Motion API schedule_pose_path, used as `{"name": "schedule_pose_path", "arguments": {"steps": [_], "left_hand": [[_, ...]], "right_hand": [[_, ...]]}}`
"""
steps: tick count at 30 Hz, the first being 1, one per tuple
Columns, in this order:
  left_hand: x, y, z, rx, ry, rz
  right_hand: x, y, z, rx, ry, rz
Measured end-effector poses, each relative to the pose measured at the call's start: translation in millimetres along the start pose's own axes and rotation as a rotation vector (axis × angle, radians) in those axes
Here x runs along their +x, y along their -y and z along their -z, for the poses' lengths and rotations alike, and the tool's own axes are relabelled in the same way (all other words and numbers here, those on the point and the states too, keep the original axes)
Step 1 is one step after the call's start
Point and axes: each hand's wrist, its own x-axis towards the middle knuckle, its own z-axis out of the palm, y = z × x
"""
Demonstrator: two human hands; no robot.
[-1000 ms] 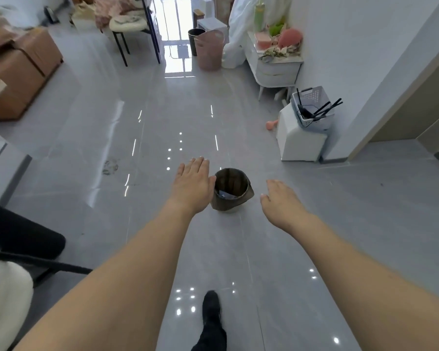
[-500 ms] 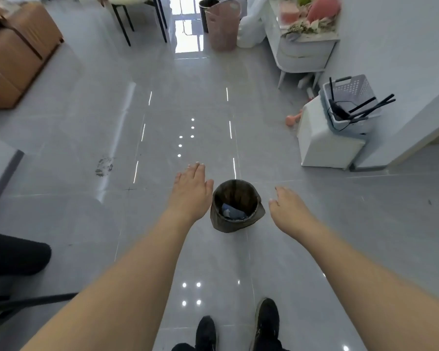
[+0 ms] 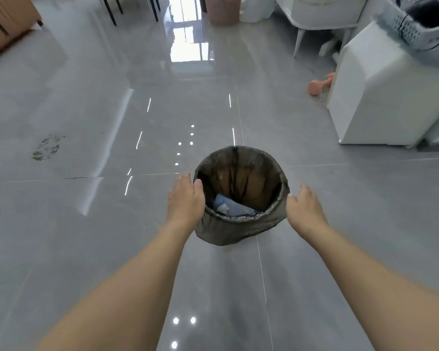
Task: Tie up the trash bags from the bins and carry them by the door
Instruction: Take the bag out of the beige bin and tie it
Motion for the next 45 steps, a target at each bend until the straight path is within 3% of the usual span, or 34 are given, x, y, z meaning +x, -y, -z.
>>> {"name": "schedule_pose_path", "arguments": {"steps": [4, 6, 9, 12, 16, 19, 24, 31, 36, 41, 45], "left_hand": [[35.5, 15.0, -42.3, -0.23, -0.133, -0.052], [39.3, 22.6, -47.2, -0.312, -0.136, -0.006], [33.4, 42.3, -48.1, -0.483, -0.142, 0.391], [33.1, 60.1, -52.3, -0.79, -0.06, 0.797], [42.2, 83.9, -62.9, -0.813, 0.172, 0.806], [39.7, 100.0, -60.1, -0.821, 0.224, 0.821], [24.9, 117.0, -70.2, -0.865, 0.325, 0.953], [34.6, 99.1, -58.5, -0.86, 0.483, 0.828], [49.3, 81.5, -16.6, -0.863, 0.517, 0.723], [54.4, 49.3, -0.2, -1.015, 0.362, 0.581], [58.1, 20.2, -4.8, -1.128, 0.193, 0.371]], "right_hand": [[38.4, -28.2, -47.4, 0.261, -0.078, -0.081], [42.1, -30.5, -58.8, 0.478, -0.068, -0.235], [27.7, -36.9, -71.6, 0.788, 0.028, -0.483], [24.2, -47.5, -80.7, 0.944, 0.138, -0.561], [38.1, -55.3, -83.6, 1.009, 0.248, -0.508], [38.2, -52.9, -76.7, 1.045, 0.253, -0.45], [34.1, -53.2, -71.7, 1.12, 0.276, -0.529], [39.6, -47.5, -62.7, 1.09, 0.323, -0.566], [40.2, -38.2, -34.8, 1.062, 0.036, -0.557], [48.1, -0.5, -7.0, 1.129, -0.037, -0.353], [54.2, 16.4, -9.1, 0.998, -0.209, -0.104]]}}
